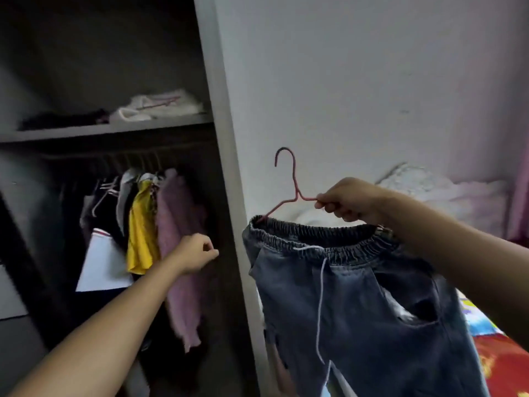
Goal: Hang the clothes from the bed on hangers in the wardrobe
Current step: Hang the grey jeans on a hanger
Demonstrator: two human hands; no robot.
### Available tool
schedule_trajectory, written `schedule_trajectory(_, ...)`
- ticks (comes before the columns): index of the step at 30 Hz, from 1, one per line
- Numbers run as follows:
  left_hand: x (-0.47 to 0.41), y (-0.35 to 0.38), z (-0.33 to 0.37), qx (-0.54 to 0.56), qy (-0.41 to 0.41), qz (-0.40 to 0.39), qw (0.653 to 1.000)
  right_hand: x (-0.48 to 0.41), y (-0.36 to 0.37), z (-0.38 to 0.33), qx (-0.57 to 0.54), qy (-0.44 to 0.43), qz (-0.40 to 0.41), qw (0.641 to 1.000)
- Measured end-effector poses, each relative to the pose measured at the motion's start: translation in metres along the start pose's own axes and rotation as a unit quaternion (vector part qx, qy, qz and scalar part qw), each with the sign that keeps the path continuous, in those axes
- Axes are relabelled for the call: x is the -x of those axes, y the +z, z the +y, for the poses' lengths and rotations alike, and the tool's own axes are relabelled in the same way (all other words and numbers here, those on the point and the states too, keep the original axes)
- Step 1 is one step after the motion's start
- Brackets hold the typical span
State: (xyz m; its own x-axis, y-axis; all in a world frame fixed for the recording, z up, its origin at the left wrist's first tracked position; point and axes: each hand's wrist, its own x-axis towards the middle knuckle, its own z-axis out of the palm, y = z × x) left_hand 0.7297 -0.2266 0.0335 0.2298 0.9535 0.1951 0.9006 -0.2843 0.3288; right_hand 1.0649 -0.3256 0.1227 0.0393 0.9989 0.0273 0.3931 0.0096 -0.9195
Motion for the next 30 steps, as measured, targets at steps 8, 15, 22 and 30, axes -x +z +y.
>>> schedule_trajectory(8, 0.007, -0.07, -0.15, -0.044, -0.029, -0.01, 0.999, -0.079, 0.129, -0.043, -0.091, 0.038, 0.016, 0.995)
schedule_trajectory(15, -0.015, -0.077, -0.224, -0.058, -0.031, -0.04, 0.997, -0.142, 0.212, -0.078, -0.168, 0.066, 0.026, 0.983)
schedule_trajectory(22, -0.068, -0.068, -0.262, -0.068, -0.026, -0.033, 0.997, -0.242, 0.27, -0.109, -0.18, 0.086, 0.046, 0.979)
schedule_trajectory(30, -0.173, -0.097, -0.282, -0.101, -0.029, 0.029, 0.994, -0.372, 0.301, -0.149, -0.2, 0.057, 0.068, 0.976)
